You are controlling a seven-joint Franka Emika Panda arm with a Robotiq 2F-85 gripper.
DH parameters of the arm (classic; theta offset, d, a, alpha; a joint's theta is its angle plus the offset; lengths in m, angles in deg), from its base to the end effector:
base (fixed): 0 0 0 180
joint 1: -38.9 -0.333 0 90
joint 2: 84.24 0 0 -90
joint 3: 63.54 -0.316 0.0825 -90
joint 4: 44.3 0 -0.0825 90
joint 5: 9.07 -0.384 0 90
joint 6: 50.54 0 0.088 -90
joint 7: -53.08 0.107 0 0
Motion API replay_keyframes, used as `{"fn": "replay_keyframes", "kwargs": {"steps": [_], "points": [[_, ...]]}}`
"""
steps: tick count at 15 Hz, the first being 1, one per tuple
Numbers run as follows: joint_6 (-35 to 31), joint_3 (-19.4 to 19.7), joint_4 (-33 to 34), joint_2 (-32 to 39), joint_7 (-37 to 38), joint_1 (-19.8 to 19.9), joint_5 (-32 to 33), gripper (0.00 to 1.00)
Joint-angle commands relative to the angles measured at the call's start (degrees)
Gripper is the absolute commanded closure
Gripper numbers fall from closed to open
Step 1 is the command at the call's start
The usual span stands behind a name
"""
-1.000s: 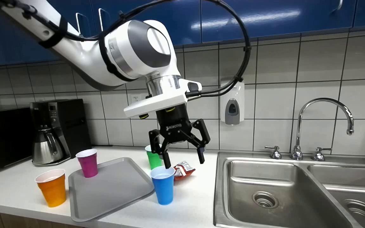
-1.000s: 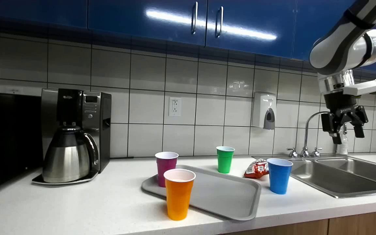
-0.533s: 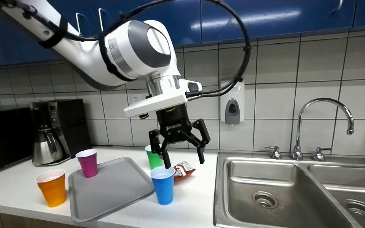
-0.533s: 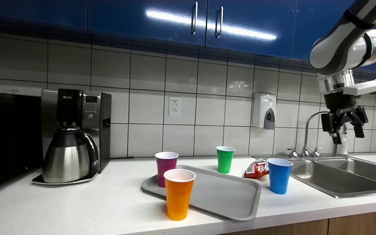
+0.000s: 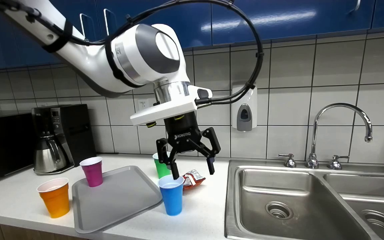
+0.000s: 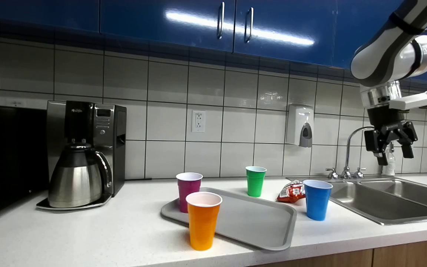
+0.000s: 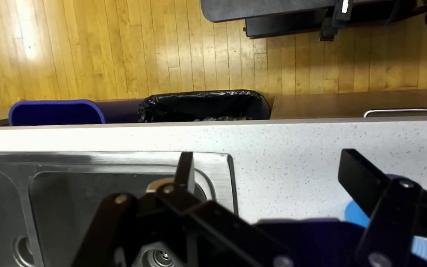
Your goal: Put the cups on the grey tray.
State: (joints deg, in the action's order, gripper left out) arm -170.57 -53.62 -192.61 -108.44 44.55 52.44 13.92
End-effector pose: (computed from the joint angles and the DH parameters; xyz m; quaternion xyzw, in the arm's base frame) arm 0.3535 -0.1725 0.3945 0.9903 -0.0139 -0.0685 0.1199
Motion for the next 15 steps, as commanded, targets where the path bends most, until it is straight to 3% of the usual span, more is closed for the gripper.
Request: {"fn": "replay_keyframes", "kwargs": {"steps": [1,15], "points": [[-1.4,0.5,-0.4,1.3,0.0,-0.7,-0.8,0.00],[-7.0,-1.4,1.2,11.1,4.4,-4.2,-3.7,0.00]]}}
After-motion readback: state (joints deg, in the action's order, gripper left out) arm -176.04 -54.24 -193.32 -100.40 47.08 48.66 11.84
